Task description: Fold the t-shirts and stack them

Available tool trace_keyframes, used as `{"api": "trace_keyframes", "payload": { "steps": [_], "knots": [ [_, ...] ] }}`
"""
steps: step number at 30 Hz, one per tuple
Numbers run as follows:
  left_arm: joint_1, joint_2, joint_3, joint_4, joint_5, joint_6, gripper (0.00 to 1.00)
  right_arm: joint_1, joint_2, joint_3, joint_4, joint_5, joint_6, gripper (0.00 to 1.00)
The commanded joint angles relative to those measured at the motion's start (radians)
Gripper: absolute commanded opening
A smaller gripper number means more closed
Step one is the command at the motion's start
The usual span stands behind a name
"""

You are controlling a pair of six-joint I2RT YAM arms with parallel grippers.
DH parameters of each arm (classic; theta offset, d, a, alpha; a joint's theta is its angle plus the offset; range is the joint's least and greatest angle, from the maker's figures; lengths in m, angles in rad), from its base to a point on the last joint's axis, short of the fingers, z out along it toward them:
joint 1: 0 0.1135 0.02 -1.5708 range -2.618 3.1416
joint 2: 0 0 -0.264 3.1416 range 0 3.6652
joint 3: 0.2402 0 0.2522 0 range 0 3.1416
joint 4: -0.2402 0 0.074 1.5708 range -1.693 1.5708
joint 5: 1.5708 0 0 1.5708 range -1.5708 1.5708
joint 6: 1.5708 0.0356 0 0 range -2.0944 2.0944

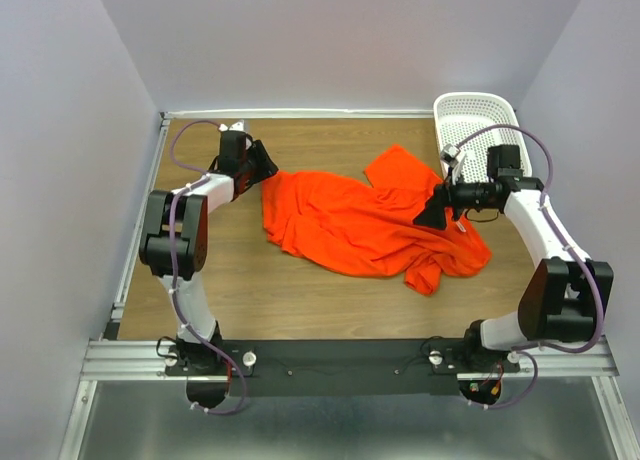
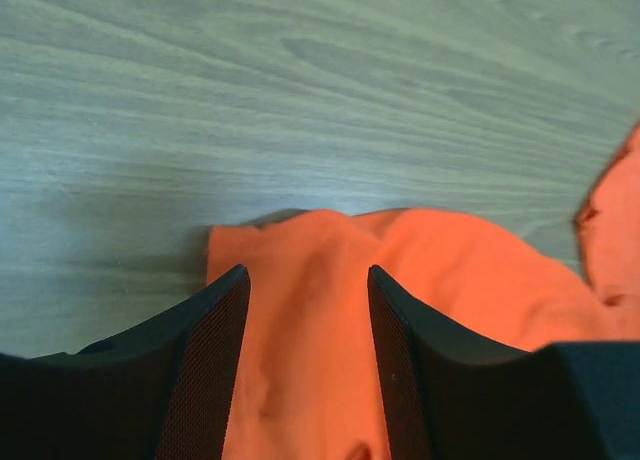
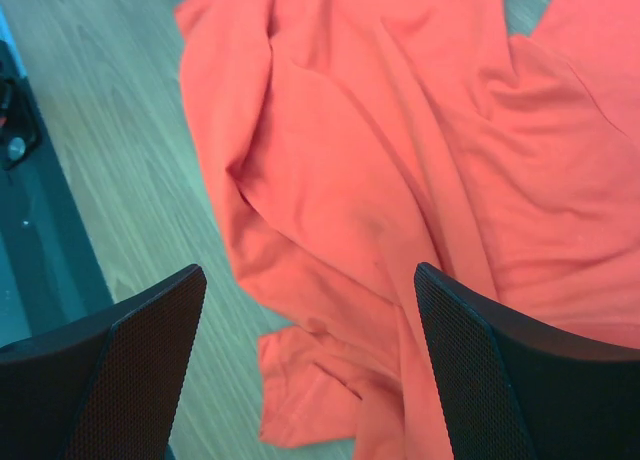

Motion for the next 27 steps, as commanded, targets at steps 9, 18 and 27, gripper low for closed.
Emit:
{"api": "trace_keyframes", "payload": {
  "steps": [9,18,27],
  "knots": [
    [-0.009,0.157,0.15,-0.238,-0.037,0.113,0.41,0.005,0.001,-0.002,0.014,-0.059,0.027,0.92],
    [-0.012,0.163,0.155,-0.323,-0.017,0.131,0.03,0.005,-0.028,0.0,0.013,-0.075,0.035,0.92],
    [0.248,-0.16,-0.037,-0.239,-0.084,0.07,0.0,0.005,-0.045,-0.002,0.013,-0.075,0.035,0.92]
  ]
}}
